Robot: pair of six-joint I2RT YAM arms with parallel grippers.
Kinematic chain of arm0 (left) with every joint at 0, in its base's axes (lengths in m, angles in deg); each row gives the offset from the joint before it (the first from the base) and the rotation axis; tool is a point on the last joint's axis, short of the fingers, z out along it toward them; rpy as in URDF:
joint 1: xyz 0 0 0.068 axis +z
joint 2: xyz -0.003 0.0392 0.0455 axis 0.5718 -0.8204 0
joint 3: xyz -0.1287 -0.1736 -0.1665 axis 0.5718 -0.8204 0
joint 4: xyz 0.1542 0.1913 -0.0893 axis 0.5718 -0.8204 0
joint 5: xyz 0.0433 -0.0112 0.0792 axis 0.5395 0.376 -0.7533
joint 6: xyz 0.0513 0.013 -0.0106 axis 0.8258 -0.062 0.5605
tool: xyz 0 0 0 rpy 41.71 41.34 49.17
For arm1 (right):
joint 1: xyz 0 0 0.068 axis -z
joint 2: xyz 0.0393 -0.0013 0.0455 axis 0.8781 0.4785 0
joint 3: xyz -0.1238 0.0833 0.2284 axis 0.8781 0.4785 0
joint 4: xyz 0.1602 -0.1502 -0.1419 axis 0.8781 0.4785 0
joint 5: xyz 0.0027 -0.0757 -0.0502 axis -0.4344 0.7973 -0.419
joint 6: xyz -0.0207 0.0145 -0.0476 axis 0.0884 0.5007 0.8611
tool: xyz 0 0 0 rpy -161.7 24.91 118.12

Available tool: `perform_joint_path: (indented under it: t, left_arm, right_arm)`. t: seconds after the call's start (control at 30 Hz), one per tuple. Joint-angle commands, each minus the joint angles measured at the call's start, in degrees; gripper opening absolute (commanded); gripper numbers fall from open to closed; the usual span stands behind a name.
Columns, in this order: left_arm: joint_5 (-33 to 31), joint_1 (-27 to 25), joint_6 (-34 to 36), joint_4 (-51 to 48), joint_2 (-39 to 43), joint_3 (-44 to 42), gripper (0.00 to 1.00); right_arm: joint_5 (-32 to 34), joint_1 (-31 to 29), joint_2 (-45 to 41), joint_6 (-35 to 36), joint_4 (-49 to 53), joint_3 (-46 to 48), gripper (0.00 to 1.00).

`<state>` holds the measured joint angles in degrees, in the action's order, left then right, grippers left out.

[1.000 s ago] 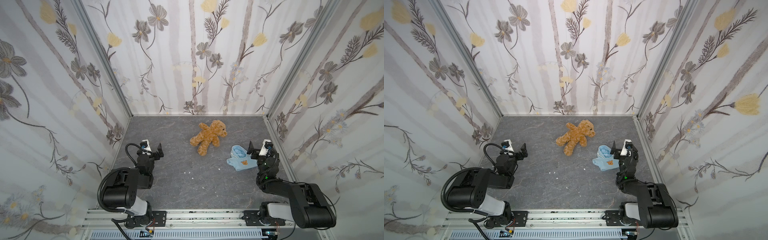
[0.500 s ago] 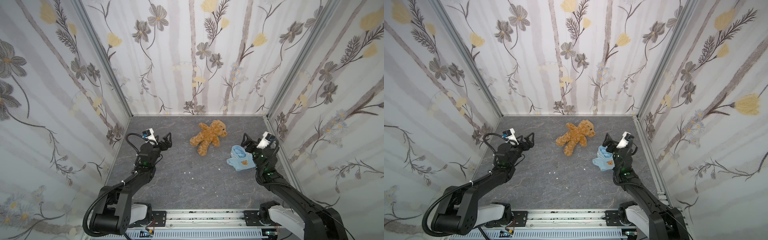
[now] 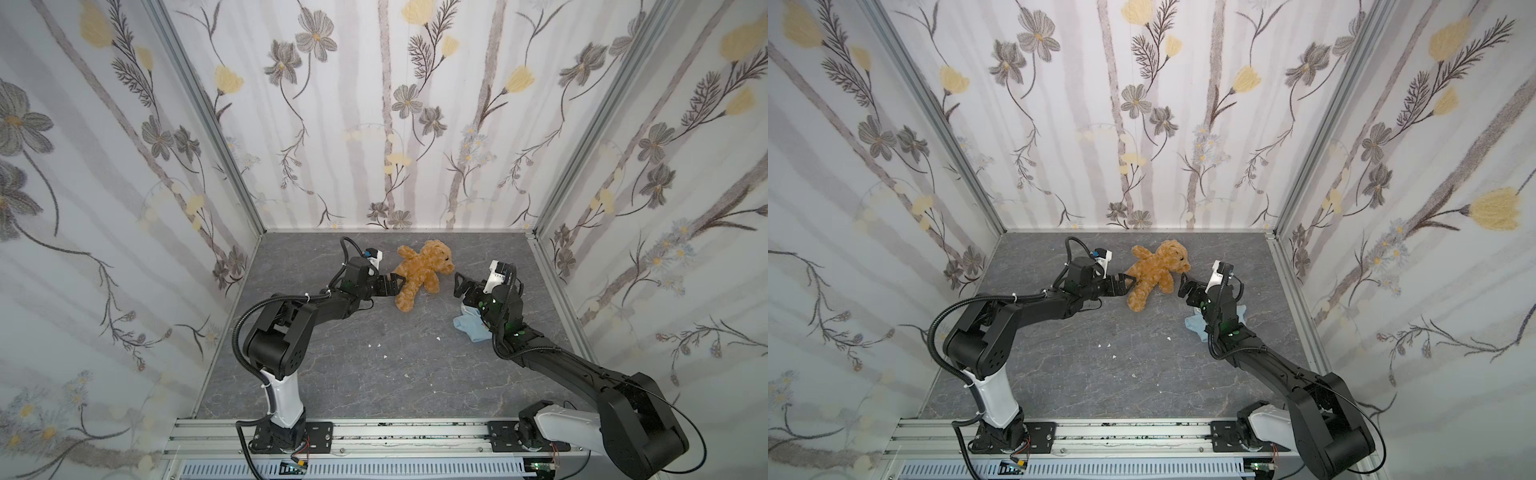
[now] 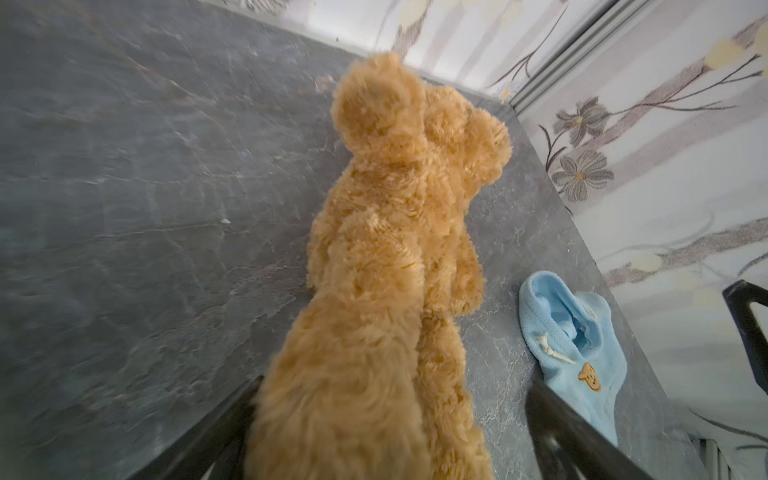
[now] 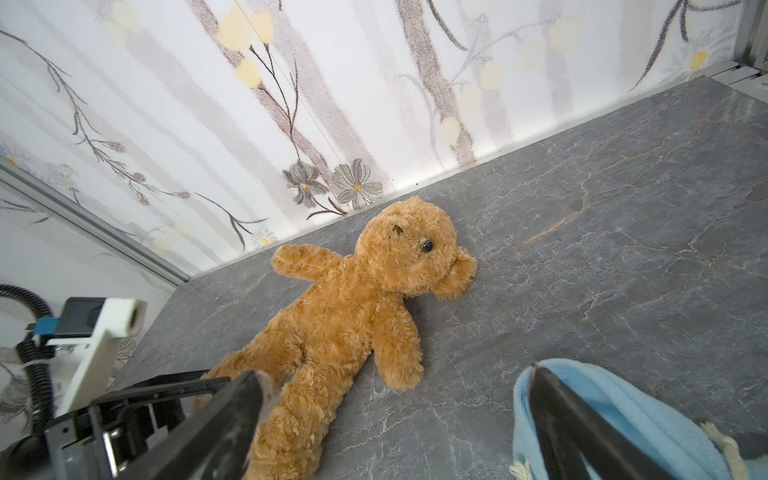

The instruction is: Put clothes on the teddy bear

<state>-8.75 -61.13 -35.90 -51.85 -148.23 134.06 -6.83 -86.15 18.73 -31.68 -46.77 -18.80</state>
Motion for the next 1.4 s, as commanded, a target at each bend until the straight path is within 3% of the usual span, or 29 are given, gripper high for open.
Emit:
perform_joint_path:
  t: [0.0,0.07,0.2,0.23,0.33,0.5,0.67,0.83,0.93,1.07,1.13,1.27,1.37]
  left_arm:
    - [3.52,-0.28,-0.84,-3.28,-3.32,3.7,0.62]
    - [2.8,-0.24,-0.56,-3.27,-1.74,1.82,0.41]
    - [3.03,1.62,-0.22,-3.89,5.84,-6.86,0.11]
    - [4.07,2.61,-0.2,-4.43,8.38,-9.82,0.06]
    - [4.51,5.98,0.14,-8.19,16.37,-18.26,0.04]
    - [1.59,8.79,-3.2,-11.23,28.49,-29.1,0.15]
    - [1.7,6.81,-6.5,-10.59,34.7,-32.96,0.25]
    - [-5.23,6.5,-6.94,-11.29,41.34,-33.64,0.64]
    - [-12.88,6.55,-8.31,-11.37,47.74,-34.83,0.79]
    - [-20.17,6.48,-10.11,-11.46,57.01,-35.43,0.83]
    - [-19.63,6.28,-9.37,-11.46,59.47,-34.41,0.83]
    - [-15.29,3.91,-7.68,-11.31,58.24,-30.81,0.82]
    - [-14.1,-0.58,-6.28,-9.43,53.95,-28.07,0.82]
  right_arm:
    - [2.58,0.08,-0.62,-0.67,4.88,-0.74,1.0]
    - [3.02,0.47,-1.32,-0.02,8.04,-1.28,1.0]
    - [1.37,1.74,-1.37,0.55,14.81,-2.9,1.0]
    - [0.5,1.94,-1.29,0.63,15.4,-2.86,1.0]
    - [-1.99,2.08,-0.73,0.64,15.69,-2.51,1.0]
    - [-7.0,2.04,3.15,-1.22,15.71,-3.5,1.0]
    - [-4.54,4.86,5.21,0.21,23.55,-6.63,0.97]
    - [-10.61,12.51,6.1,0.79,28.1,-6.3,0.91]
    - [-12.32,14.22,4.76,0.35,28.56,-4.25,0.88]
    - [-11.63,14.75,3.48,0.58,31.55,-2.56,0.86]
    - [-11.1,16.01,1.86,-0.93,33.05,-0.81,0.85]
    - [-17.78,26.17,-5.96,-6.79,26.36,8.71,0.82]
    - [-18.4,26.42,-4.48,-6.37,24.79,8.36,0.81]
